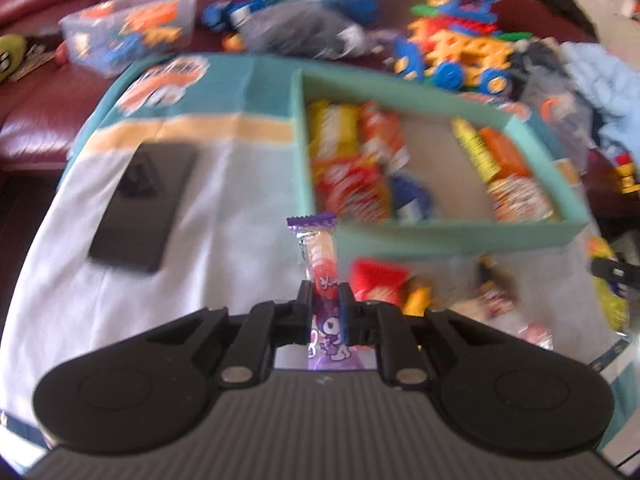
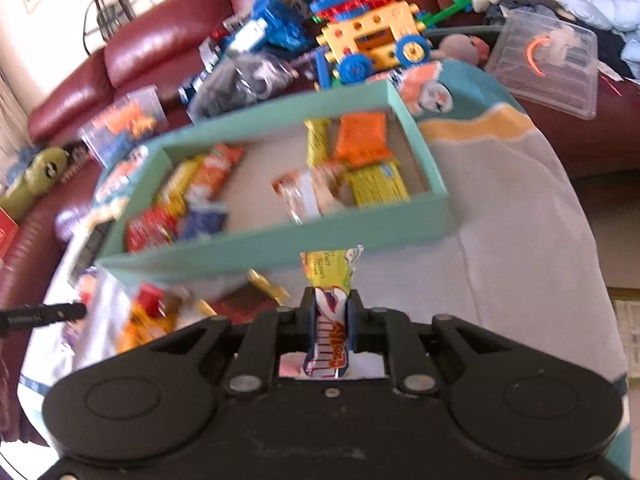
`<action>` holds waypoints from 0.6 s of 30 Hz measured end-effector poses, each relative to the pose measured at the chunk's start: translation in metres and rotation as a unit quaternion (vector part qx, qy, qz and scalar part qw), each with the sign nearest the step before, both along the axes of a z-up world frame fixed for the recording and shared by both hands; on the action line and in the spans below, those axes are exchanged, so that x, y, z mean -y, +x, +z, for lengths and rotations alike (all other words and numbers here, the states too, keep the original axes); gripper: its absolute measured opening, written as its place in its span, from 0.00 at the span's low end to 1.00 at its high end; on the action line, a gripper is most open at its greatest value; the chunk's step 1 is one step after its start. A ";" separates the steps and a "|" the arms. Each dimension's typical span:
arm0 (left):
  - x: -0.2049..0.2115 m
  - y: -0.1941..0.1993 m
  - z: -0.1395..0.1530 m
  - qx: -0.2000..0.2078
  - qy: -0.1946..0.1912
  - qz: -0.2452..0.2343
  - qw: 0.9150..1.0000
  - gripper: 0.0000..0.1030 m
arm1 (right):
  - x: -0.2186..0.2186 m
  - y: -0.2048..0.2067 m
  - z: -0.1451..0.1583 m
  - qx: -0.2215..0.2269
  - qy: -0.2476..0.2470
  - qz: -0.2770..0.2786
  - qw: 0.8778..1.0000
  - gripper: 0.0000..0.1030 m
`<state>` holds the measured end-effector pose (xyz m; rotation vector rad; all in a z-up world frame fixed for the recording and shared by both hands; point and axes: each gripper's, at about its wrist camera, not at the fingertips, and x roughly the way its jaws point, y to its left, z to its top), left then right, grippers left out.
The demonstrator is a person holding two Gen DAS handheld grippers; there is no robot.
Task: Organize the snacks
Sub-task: 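Carry both snacks into the teal tray and open both tools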
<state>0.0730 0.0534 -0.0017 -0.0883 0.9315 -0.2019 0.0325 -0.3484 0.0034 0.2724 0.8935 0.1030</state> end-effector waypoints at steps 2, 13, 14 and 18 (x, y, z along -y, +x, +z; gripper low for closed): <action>0.014 0.008 0.013 0.013 -0.016 -0.018 1.000 0.11 | -0.004 0.015 0.007 0.009 0.013 0.005 1.000 0.14; 0.106 0.087 0.022 0.025 -0.045 -0.096 0.994 0.11 | -0.044 0.113 0.017 0.027 0.039 0.055 0.997 0.14; 0.110 0.094 0.019 0.023 -0.045 -0.099 0.994 0.11 | -0.046 0.121 0.014 0.026 0.037 0.059 0.997 0.14; 0.117 0.111 0.009 0.017 -0.039 -0.102 0.994 0.11 | -0.054 0.146 0.004 0.020 0.033 0.064 0.997 0.14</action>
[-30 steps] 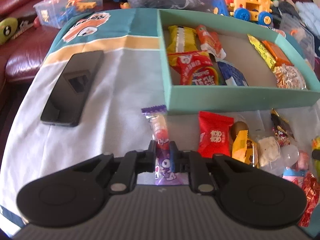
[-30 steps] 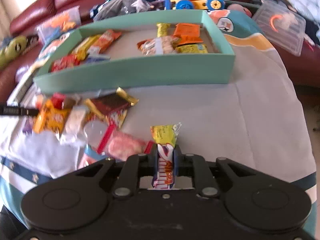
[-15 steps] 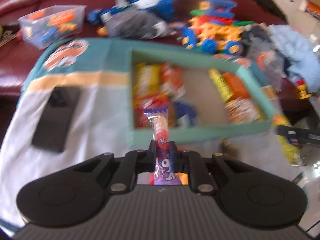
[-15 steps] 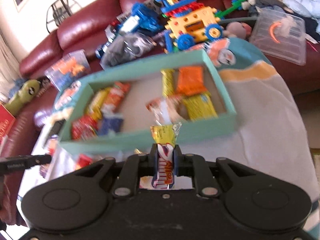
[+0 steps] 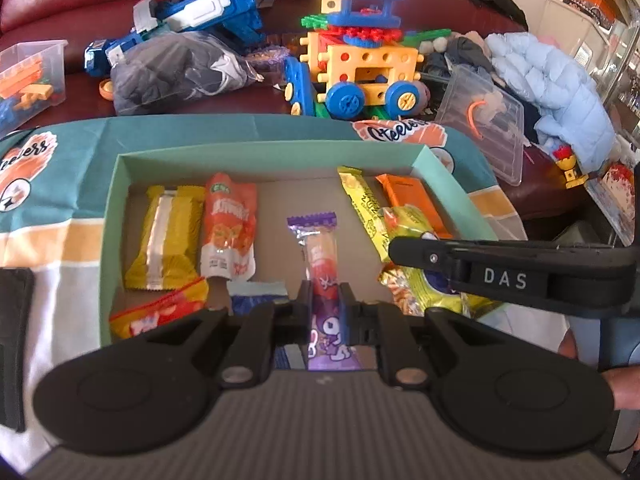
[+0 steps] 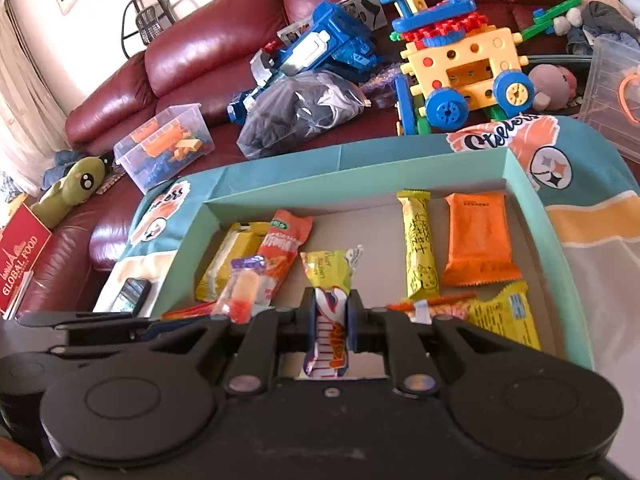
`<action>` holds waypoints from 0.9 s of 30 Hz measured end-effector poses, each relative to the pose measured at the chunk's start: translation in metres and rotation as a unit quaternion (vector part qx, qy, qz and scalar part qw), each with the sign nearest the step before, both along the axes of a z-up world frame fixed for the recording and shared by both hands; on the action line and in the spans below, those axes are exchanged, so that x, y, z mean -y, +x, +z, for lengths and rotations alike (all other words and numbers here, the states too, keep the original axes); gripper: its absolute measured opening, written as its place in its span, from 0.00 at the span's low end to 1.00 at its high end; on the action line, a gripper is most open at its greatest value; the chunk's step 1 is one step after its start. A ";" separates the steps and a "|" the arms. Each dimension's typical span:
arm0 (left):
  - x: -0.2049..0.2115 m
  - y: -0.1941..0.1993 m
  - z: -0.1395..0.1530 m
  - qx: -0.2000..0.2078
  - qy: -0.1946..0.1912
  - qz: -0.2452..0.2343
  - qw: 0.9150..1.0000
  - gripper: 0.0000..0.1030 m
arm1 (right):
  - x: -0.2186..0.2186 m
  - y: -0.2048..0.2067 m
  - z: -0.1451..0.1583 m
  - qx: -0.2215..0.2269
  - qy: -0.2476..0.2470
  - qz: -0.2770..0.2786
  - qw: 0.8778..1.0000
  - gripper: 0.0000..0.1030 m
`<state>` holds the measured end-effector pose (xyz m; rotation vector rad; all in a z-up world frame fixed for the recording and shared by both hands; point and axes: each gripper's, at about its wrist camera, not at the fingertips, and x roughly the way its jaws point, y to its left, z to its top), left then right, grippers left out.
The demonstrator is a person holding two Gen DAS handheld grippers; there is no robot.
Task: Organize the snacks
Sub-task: 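Carry both snacks into the teal tray and open both tools, then move both open tools back to the snack pile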
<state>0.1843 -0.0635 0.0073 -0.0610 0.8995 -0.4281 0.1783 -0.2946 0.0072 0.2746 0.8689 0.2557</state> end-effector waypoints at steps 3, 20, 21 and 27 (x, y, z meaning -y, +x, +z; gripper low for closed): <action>0.001 0.007 -0.008 -0.007 0.001 0.001 1.000 0.11 | -0.001 0.011 -0.007 -0.005 0.001 -0.002 1.000 0.14; -0.020 -0.011 0.008 0.027 0.023 0.055 0.998 1.00 | 0.005 -0.007 0.008 0.015 0.025 -0.023 0.999 0.93; -0.022 -0.014 0.010 0.028 0.023 0.055 0.998 1.00 | 0.006 -0.010 0.010 0.015 0.025 -0.024 0.999 0.95; -0.038 -0.034 0.016 0.029 0.032 0.063 0.997 1.00 | 0.008 -0.032 0.022 0.023 0.021 -0.030 0.999 1.00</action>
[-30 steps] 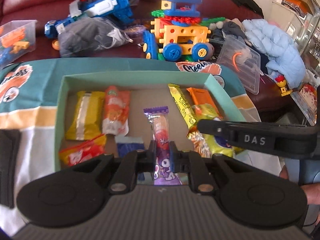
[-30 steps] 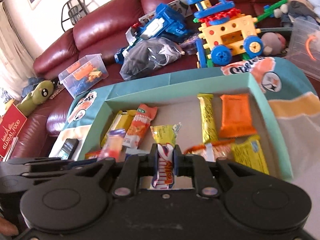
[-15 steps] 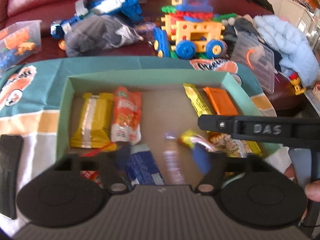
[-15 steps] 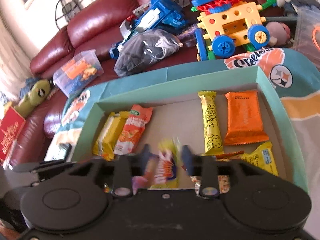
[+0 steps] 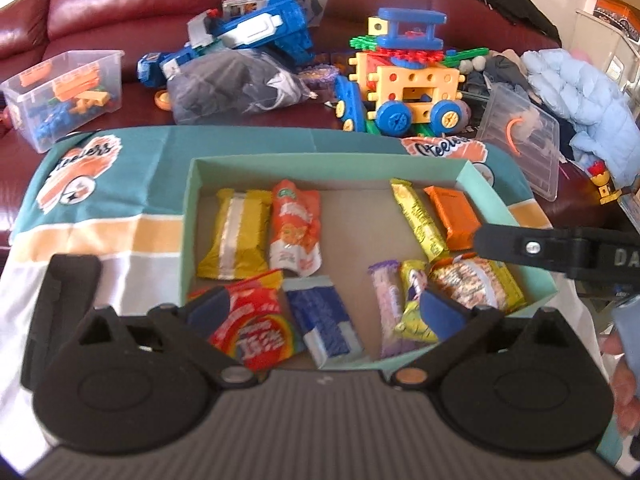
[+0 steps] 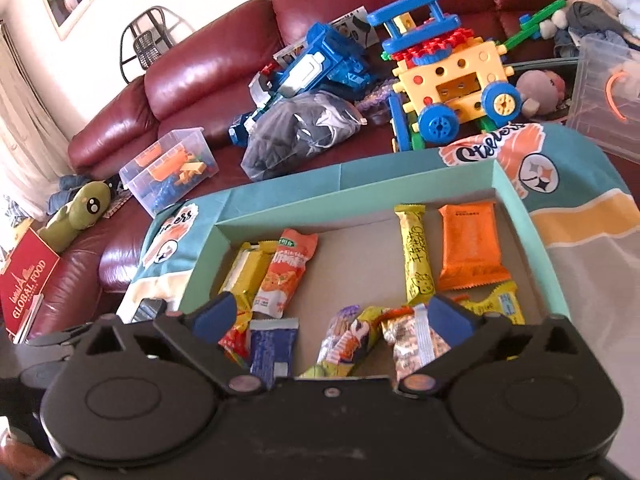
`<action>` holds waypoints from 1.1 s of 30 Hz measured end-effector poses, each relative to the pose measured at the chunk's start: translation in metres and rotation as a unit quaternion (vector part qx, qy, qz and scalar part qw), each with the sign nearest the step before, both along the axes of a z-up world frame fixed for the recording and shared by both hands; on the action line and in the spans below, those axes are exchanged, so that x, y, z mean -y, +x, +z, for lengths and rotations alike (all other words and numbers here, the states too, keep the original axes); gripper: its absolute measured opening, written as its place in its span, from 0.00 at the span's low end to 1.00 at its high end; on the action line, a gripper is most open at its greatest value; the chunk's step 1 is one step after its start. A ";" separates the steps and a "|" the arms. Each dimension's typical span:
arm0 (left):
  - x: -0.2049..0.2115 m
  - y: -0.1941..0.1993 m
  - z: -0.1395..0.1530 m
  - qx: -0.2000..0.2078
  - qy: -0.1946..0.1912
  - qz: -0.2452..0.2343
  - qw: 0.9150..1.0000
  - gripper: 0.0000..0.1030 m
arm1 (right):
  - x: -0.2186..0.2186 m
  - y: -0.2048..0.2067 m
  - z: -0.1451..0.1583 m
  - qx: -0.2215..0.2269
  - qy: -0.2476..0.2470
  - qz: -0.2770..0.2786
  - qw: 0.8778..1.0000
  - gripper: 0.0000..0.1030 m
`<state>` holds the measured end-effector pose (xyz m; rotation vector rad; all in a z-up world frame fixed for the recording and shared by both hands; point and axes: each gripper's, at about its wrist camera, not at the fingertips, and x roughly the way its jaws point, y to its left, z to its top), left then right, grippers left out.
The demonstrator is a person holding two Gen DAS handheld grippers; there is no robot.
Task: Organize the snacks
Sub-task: 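Move both open tools back to the snack pile, then grasp the red square candy with the left tool while the right tool grasps the red foil candy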
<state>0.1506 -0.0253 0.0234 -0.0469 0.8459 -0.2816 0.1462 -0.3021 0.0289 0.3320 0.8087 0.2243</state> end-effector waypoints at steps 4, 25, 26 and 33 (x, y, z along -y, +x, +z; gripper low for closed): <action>-0.017 -0.016 -0.004 -0.008 -0.001 0.014 1.000 1.00 | 0.001 -0.015 0.000 -0.007 -0.005 -0.003 1.000 1.00; -0.080 -0.061 -0.071 -0.087 0.039 0.076 0.993 1.00 | 0.022 -0.123 -0.063 -0.127 -0.012 -0.011 0.992 0.76; -0.079 -0.062 -0.072 -0.087 0.039 0.074 0.993 1.00 | 0.023 -0.127 -0.065 -0.136 -0.008 -0.011 0.991 0.76; -0.067 -0.069 -0.076 -0.089 0.036 0.056 0.994 1.00 | 0.012 -0.155 -0.074 -0.183 0.001 0.006 0.983 0.76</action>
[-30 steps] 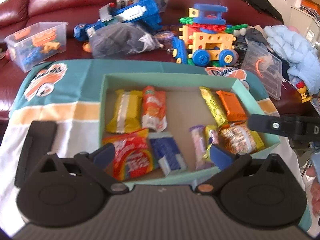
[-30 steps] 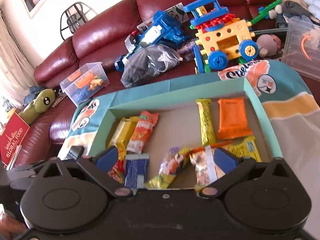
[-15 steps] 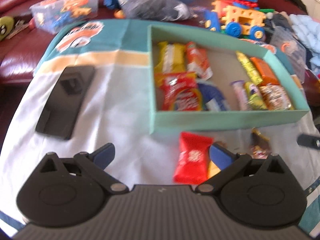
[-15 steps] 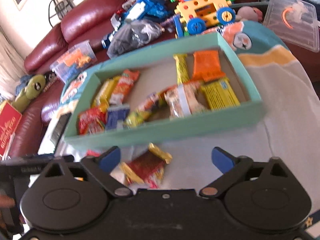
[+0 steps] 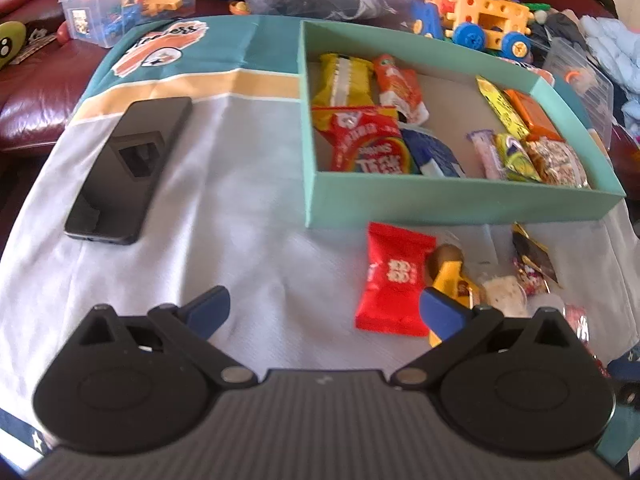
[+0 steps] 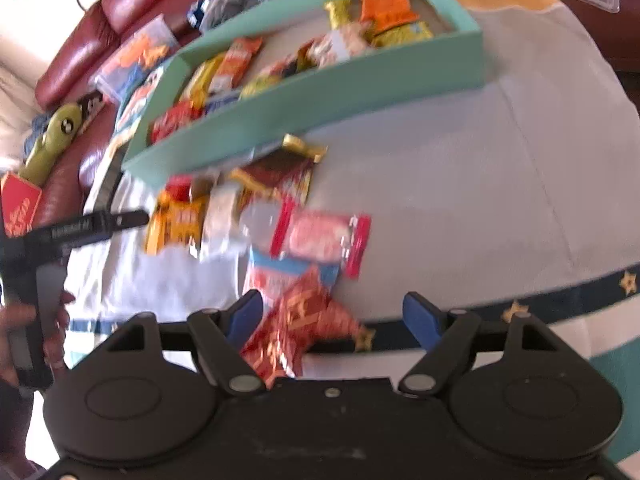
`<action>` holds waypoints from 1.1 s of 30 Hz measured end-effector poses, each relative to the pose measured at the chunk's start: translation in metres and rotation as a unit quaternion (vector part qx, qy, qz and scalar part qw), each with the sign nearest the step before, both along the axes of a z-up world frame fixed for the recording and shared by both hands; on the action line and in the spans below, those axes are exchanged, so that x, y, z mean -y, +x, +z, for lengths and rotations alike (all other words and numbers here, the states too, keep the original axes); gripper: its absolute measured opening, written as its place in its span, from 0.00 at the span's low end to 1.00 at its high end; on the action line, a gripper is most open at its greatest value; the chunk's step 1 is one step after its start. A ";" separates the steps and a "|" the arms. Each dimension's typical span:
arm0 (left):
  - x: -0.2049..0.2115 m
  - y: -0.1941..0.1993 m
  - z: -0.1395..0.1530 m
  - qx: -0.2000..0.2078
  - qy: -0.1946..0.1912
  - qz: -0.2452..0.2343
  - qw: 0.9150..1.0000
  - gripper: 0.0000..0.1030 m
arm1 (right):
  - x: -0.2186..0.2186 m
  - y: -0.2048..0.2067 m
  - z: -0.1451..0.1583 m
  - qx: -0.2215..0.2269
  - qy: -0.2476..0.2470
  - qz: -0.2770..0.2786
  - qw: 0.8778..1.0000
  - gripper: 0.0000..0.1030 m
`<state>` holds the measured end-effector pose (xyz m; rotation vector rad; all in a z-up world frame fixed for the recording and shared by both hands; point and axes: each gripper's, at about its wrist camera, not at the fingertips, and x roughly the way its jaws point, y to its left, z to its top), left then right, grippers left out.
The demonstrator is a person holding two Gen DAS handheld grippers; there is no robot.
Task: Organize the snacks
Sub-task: 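Grasp the red square candy with the left tool while the right tool grasps the red foil candy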
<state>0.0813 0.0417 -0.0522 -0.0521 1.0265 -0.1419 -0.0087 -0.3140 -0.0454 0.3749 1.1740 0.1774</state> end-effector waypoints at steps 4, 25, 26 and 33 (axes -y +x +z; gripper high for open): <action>0.009 -0.002 -0.001 0.000 0.005 -0.013 1.000 1.00 | -0.013 -0.009 -0.004 0.013 -0.012 0.019 1.000 0.36; 0.044 0.021 -0.012 0.011 0.046 -0.071 0.996 0.31 | 0.025 0.029 -0.004 0.050 -0.042 -0.055 0.996 0.50; 0.041 0.020 -0.012 0.009 0.038 -0.070 0.997 0.31 | 0.023 0.028 -0.005 0.047 -0.038 -0.056 0.997 0.51; 0.009 -0.001 -0.010 -0.002 0.020 -0.037 0.999 0.31 | 0.011 0.024 -0.008 0.054 -0.041 -0.065 0.996 0.54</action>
